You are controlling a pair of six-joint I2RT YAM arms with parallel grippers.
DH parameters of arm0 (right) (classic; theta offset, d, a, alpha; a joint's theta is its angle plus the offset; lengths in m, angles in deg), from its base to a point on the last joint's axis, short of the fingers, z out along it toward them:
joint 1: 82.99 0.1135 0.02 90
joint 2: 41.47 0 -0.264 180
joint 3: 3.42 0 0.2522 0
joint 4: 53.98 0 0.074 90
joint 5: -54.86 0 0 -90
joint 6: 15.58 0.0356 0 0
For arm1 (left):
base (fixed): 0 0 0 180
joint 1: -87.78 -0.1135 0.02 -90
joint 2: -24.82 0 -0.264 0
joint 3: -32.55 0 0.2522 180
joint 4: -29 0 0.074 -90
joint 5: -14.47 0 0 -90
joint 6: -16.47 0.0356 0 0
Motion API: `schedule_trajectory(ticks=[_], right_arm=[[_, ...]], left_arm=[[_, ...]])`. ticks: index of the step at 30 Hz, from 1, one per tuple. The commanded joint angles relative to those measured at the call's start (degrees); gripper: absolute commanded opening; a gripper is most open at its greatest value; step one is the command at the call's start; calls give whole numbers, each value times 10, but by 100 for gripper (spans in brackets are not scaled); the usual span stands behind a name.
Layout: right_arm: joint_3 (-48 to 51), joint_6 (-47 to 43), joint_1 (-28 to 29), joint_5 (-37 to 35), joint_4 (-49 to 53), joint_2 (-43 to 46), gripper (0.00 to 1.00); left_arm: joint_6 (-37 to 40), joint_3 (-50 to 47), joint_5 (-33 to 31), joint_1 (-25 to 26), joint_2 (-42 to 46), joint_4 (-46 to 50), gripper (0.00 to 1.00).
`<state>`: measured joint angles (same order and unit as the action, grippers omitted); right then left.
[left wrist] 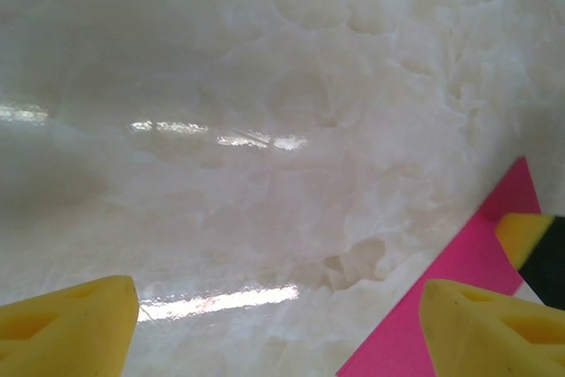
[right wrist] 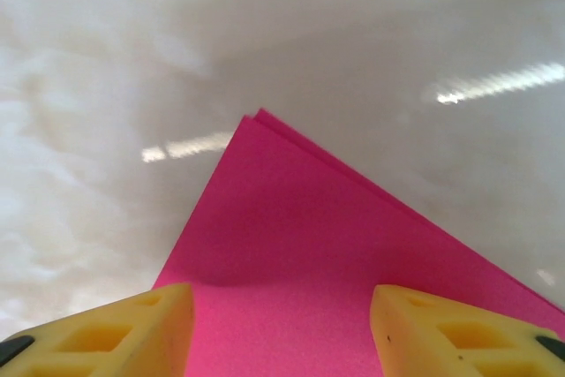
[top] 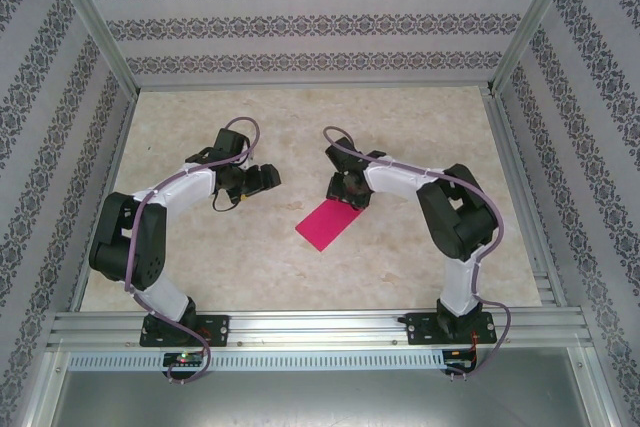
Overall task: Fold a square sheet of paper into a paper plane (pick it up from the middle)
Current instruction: Rotate the square sheet of paper at the center of the table.
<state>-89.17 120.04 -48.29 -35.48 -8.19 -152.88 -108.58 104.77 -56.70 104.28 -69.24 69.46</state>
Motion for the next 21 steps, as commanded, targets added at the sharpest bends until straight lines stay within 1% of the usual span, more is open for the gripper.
schedule_trajectory(ticks=[1,5,9,14,18,19,21], right_arm=[[-46,-83,-1,82,-63,-60,55],[-113,-135,2,124,-58,-94,53],[-136,-136,1,133,-55,-71,53],[-118,-113,8,100,-35,-26,53],[-115,-99,9,38,10,-31,52],[-113,-96,7,30,16,-34,52],[-109,-96,2,38,11,-39,51]], left_arm=[[23,-8,40,-8,7,1,83],[18,-37,78,-7,21,-15,84],[2,-66,102,4,36,-26,83],[-40,-92,128,38,48,-52,81],[-72,-104,128,72,52,-70,73],[-78,-105,126,79,52,-72,70],[-86,-103,125,92,51,-75,66]])
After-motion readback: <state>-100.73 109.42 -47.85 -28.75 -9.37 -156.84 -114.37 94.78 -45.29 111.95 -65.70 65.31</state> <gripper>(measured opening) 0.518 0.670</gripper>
